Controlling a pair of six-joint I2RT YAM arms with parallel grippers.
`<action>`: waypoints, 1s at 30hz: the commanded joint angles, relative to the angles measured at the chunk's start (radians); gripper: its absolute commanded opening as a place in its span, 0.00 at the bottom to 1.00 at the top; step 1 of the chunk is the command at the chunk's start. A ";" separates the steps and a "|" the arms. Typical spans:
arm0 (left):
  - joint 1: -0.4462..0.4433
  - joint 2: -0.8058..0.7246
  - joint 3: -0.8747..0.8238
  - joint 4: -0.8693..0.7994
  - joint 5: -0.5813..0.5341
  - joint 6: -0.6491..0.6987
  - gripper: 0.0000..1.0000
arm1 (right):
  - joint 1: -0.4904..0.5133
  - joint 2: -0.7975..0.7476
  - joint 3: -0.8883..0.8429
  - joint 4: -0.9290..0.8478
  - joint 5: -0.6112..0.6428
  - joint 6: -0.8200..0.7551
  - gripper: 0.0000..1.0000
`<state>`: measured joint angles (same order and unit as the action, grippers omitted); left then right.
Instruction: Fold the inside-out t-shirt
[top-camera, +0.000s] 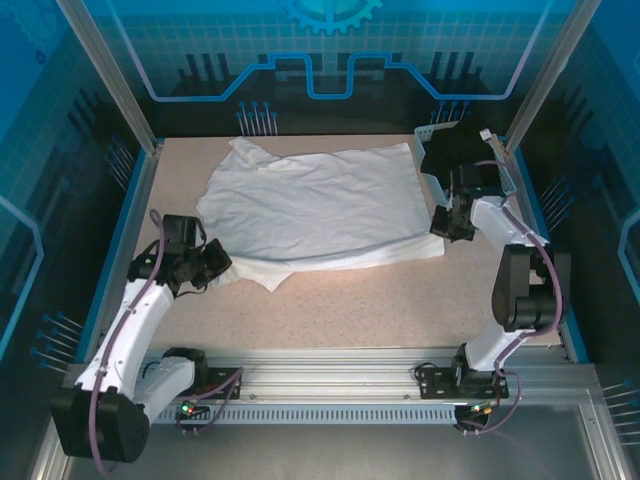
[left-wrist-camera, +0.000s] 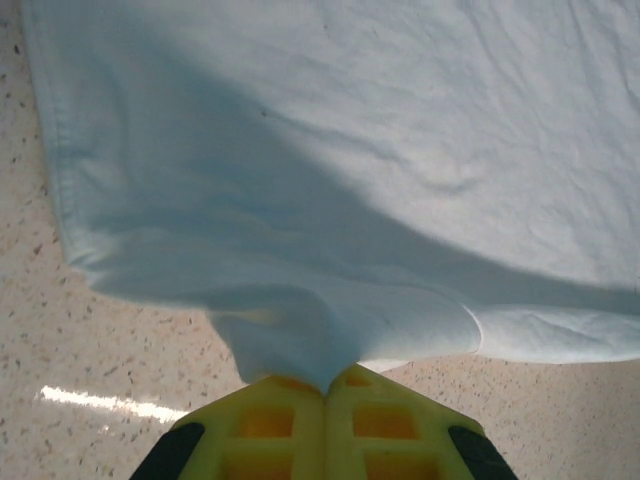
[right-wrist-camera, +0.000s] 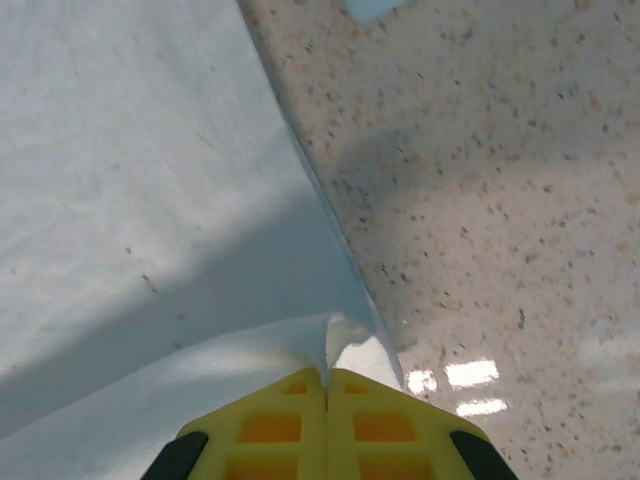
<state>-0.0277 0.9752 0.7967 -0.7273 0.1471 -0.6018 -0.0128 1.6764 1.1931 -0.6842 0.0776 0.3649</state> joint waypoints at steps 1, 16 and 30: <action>0.021 0.041 0.047 0.060 0.035 0.037 0.00 | 0.019 0.040 0.040 -0.001 0.026 -0.012 0.02; 0.087 0.343 0.191 0.224 -0.021 0.011 0.00 | 0.080 0.214 0.236 -0.015 0.094 -0.014 0.03; 0.115 0.897 0.567 0.362 0.001 -0.003 0.05 | 0.116 0.479 0.527 -0.059 0.196 -0.012 0.15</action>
<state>0.0788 1.8027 1.2808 -0.4080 0.1291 -0.5964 0.0837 2.1201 1.6718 -0.7097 0.2337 0.3584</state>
